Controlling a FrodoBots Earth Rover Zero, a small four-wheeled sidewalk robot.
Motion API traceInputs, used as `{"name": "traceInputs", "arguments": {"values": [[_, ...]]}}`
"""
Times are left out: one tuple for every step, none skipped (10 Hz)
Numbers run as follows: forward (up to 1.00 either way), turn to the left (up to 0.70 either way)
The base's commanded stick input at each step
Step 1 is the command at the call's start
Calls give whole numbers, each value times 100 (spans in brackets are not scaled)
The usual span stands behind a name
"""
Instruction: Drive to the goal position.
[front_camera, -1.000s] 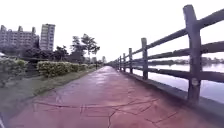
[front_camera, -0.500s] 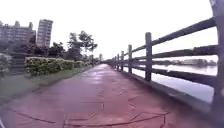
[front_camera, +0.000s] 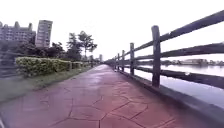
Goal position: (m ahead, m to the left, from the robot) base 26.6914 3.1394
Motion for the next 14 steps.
{"name": "traceInputs", "arguments": {"values": [[100,-1],[100,7],[100,39],[100,27],[100,1],[100,-1],[100,-1],[100,-1],[100,-1],[100,-1],[100,-1],[100,-1],[100,-1],[100,-1]]}}
